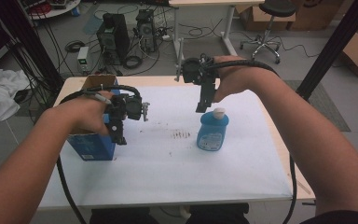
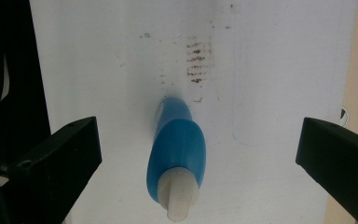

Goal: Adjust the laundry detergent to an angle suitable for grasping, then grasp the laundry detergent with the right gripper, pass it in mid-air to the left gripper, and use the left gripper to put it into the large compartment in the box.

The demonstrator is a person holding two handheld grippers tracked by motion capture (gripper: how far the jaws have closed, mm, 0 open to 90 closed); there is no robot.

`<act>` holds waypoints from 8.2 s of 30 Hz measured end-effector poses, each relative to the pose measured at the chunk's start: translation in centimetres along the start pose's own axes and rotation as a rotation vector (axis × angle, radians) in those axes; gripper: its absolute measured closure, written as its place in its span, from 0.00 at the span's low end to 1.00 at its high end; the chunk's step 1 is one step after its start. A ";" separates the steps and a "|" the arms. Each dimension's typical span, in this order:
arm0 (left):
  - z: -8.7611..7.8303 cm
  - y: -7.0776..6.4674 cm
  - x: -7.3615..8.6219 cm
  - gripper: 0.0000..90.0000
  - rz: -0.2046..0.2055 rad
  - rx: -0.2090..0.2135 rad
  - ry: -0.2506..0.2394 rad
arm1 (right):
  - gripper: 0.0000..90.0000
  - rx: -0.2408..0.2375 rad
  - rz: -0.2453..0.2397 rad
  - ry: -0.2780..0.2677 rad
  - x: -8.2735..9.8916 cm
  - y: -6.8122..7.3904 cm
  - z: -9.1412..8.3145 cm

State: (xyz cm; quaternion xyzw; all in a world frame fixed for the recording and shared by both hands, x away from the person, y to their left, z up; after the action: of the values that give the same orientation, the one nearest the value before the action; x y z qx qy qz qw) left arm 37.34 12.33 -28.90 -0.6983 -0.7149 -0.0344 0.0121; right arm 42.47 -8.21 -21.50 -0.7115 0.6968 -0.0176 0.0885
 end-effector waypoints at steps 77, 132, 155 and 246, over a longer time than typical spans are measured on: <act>-1.0 -0.3 -0.1 0.01 -0.011 -0.049 -0.006 | 0.00 0.097 0.248 -0.793 13.4 -0.2 -2.1; -1.1 -1.6 -0.9 0.01 0.028 -0.065 0.003 | 0.00 0.059 0.378 -0.888 18.2 4.3 15.3; -1.1 -2.4 -1.0 0.01 0.039 -0.072 0.004 | 0.00 0.051 0.399 -0.958 15.5 4.4 19.5; -0.9 -2.2 -0.9 0.01 0.034 -0.076 -0.003 | 0.51 0.057 0.356 -1.030 15.5 4.8 20.2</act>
State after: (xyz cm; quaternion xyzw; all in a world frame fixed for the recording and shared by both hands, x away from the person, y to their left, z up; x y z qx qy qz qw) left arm 35.17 11.30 -28.09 -0.7105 -0.7010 -0.0603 -0.0148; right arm 41.16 -21.69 -43.62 -0.4963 0.6724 0.3294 0.4394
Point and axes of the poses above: each handheld gripper's, and its own axes: z roughly forward along the jaws, x roughly out of its underside, y roughly to its left, the point moved 3 cm from there along z, roughly forward along the jaws, and after that the axes turned 3 degrees about x, right-handed, at the moved point
